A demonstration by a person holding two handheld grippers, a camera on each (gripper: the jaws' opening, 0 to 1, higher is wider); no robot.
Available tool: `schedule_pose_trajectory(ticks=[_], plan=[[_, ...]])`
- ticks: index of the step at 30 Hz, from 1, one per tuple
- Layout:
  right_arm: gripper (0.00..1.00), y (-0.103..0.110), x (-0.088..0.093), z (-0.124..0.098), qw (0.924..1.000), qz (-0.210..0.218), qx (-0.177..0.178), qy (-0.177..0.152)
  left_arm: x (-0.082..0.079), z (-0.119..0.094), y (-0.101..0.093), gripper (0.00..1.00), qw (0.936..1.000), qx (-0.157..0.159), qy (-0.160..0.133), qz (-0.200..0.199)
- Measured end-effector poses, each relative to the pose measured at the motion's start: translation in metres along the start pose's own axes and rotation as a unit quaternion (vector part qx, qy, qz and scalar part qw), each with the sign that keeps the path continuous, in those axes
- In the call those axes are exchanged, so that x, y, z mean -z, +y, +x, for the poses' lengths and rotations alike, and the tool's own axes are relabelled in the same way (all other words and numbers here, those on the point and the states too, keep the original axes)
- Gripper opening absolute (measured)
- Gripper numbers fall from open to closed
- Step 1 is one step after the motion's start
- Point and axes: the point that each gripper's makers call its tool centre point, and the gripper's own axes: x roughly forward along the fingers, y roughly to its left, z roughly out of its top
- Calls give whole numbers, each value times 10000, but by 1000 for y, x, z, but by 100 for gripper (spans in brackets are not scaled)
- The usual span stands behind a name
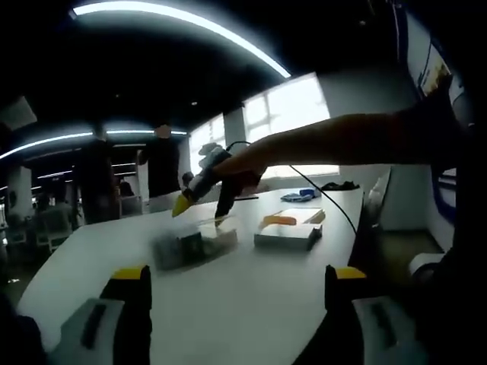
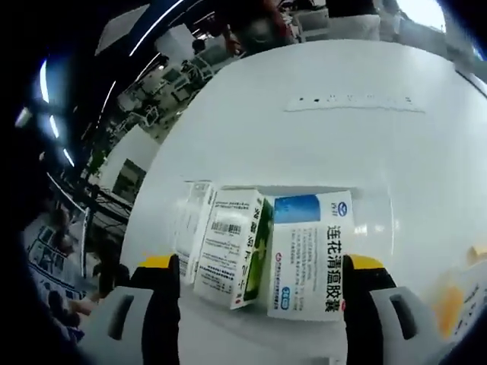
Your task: Arrange the small medicine boxes into an aligned row inside the storage area until every box is upright, visible, and separated from the surrounding clutter.
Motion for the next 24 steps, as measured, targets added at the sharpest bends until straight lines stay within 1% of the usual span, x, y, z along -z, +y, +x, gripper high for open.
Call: schedule_pose_trajectory(ticks=[1, 2, 3, 4, 5, 6, 8, 9, 10, 12, 13, 14, 17, 21, 22, 24], plan=[[86, -2, -2, -1, 9999, -120, 98, -66, 0, 0, 0, 94, 10000, 4, 9, 3], [87, -9, -5, -3, 9989, -329, 296, -143, 1, 0, 0, 94, 10000, 3, 17, 5], [82, -9, -7, -3, 9973, -606, 378, -167, 1, 1, 0, 94, 10000, 3, 19, 5], [80, -17, -7, -4, 9936, -878, 693, -124, 1, 1, 0, 94, 10000, 10, 15, -4], [80, -16, -2, -1, 9913, -1043, 807, -42, 1, 2, -1, 94, 10000, 18, 13, -12], [83, -16, -1, 0, 9907, -1090, 819, -28, 1, 3, -2, 94, 10000, 26, 26, -12], [93, -10, 9, 14, 9890, -1170, 899, 41, 2, 5, -3, 93, 10000, 43, 53, -11], [96, -11, 13, 18, 9868, -1270, 993, 111, 2, 5, -4, 93, 10000, 54, 57, -15], [98, -8, 10, 19, 9881, -1179, 982, -3, 2, 5, -4, 93, 10000, 60, 53, -14], [98, -8, 11, 20, 9878, -1210, 975, 61, 2, 5, -6, 93, 10000, 74, 58, -7], [98, -9, 15, 19, 9902, -1015, 941, 172, 3, 4, -6, 93, 9999, 73, 70, -7], [98, -11, 13, 18, 9903, -1035, 919, 148, 3, 3, -5, 93, 10000, 61, 71, -5], [98, -9, 16, 15, 9938, -785, 760, 204, 5, 1, -2, 93, 10000, 19, 53, -51], [98, 0, 13, 12, 9988, -333, 319, 147, 6, 1, 0, 93, 10000, -13, 60, -72], [96, 5, 12, 11, 9996, -211, 131, 99, 6, 2, 0, 93, 10000, -12, 52, -82], [94, 9, 12, 9, 9999, 26, -60, 87, 4, 2, 0, 93, 9999, 1, 2, -109]])
